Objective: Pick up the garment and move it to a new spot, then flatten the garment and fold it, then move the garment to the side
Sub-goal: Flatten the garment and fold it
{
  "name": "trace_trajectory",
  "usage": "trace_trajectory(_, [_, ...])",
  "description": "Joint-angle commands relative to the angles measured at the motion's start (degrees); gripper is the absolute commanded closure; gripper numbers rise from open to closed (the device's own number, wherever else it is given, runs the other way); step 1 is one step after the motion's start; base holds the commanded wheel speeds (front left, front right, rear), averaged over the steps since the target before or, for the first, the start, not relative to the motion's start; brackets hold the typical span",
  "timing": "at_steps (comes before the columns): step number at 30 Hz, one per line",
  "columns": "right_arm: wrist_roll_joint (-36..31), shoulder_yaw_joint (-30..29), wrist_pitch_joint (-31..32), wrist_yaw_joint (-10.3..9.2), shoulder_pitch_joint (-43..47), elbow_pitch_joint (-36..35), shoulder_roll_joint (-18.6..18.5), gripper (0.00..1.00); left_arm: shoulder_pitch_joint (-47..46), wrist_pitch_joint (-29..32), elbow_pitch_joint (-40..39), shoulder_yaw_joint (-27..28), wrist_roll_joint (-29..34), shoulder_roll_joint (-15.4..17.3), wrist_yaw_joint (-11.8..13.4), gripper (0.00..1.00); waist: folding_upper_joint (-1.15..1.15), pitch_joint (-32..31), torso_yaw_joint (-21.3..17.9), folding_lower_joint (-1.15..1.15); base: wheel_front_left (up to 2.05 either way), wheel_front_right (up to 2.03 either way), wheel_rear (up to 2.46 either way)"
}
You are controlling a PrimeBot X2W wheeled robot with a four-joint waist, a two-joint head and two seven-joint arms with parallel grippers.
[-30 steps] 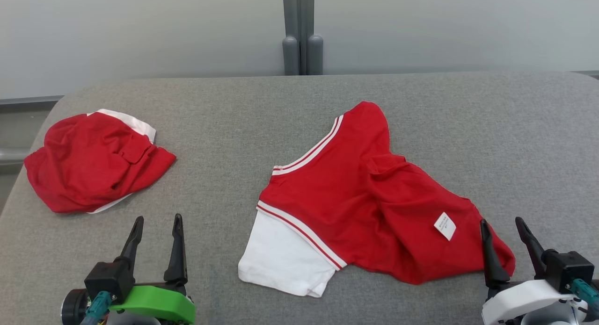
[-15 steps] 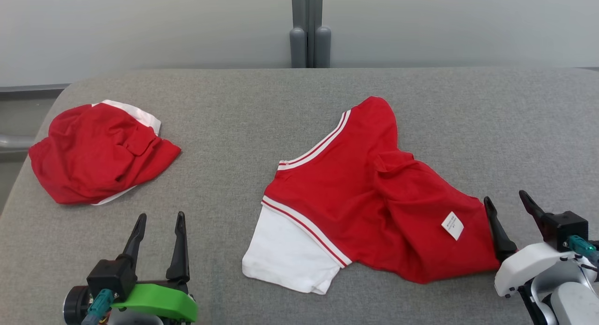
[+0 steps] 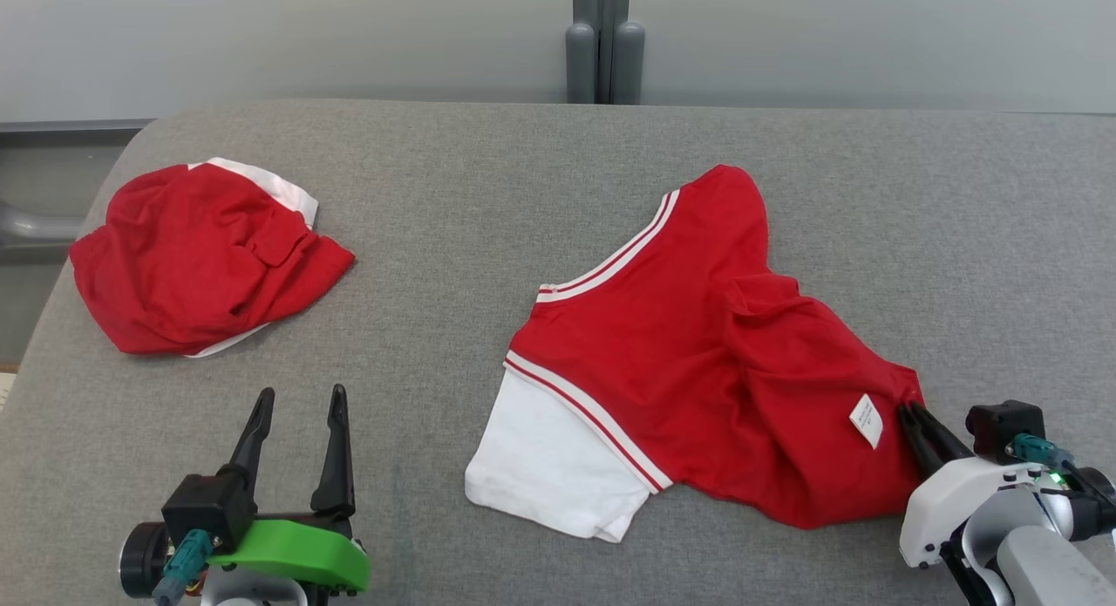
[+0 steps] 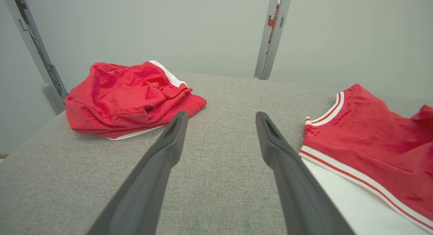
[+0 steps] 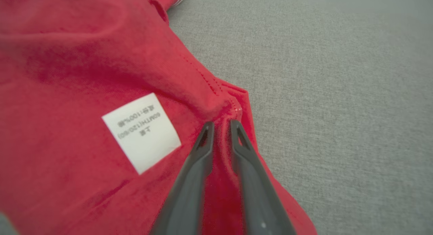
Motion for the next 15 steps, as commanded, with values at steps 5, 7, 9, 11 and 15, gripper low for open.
trace_trajectory(5, [1.25, 0.71, -4.12, -0.1, -1.75, 2.13, -0.6, 1.0, -0.45, -0.03, -0.1, 0.37, -0.1, 0.08, 0.38, 0.0, 0.0, -0.37, -0.62, 0.0, 0.0, 0.0, 0.0])
trace_trajectory(7, [1.39, -0.01, -5.05, -0.1, -1.51, 1.61, -0.79, 1.0, -0.05, -0.03, -0.03, 0.41, -0.12, 0.08, 0.4, 0.0, 0.0, -0.74, -1.08, 0.0, 0.0, 0.0, 0.0])
trace_trajectory(9, [1.06, -1.43, -5.68, -0.1, -0.59, 0.06, -0.79, 1.0, 0.17, -0.03, 0.0, 0.54, -0.35, 0.08, 0.42, 0.0, 0.0, -1.05, -1.61, 0.0, 0.0, 0.0, 0.0])
trace_trajectory(11, [0.42, -3.25, -5.94, -0.1, 1.05, -2.38, -0.5, 1.0, 0.35, -0.03, -0.08, 0.45, -0.59, 0.08, 0.46, 0.0, 0.0, -1.22, -2.21, 0.0, 0.0, 0.0, 0.0])
trace_trajectory(15, [-1.92, -8.87, -5.94, -0.1, 6.3, -11.97, 0.81, 1.0, 0.63, -0.03, -0.42, 0.01, -1.11, 0.09, 0.64, 0.0, 0.0, -0.98, -3.48, 0.0, 0.0, 0.0, 0.0])
